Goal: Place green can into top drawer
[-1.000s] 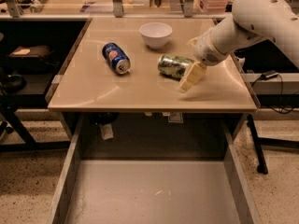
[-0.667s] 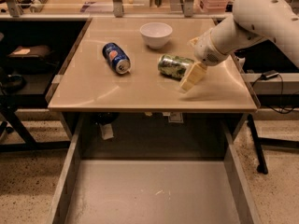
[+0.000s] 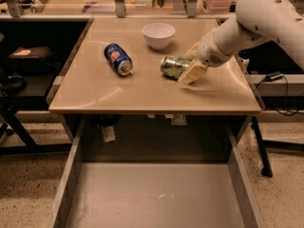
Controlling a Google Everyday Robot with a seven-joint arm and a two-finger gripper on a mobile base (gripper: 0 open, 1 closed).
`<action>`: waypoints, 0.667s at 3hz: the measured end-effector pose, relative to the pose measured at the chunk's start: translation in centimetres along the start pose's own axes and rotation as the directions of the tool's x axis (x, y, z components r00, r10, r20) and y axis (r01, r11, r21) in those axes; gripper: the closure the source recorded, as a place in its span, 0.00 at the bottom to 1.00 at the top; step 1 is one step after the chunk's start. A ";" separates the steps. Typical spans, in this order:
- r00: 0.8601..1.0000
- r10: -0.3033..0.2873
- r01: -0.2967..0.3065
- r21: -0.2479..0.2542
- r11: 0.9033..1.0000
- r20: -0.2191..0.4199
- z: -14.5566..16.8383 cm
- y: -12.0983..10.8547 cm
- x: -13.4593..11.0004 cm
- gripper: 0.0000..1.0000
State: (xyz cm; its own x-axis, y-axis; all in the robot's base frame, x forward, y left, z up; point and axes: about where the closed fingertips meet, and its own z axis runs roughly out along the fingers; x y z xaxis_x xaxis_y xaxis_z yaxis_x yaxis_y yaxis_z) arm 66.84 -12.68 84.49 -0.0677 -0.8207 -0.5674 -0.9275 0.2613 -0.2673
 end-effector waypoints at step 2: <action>1.000 0.000 0.000 0.000 1.000 0.000 0.0 0.0 0.0 0.89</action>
Offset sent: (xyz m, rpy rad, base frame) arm 0.0000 0.0000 0.0000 0.0000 0.0000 0.0000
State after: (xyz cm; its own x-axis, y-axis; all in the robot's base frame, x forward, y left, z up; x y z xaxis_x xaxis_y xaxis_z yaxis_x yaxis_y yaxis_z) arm 66.84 -12.68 84.49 -0.0676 -0.8207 -0.5674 -0.9275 0.2612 -0.2672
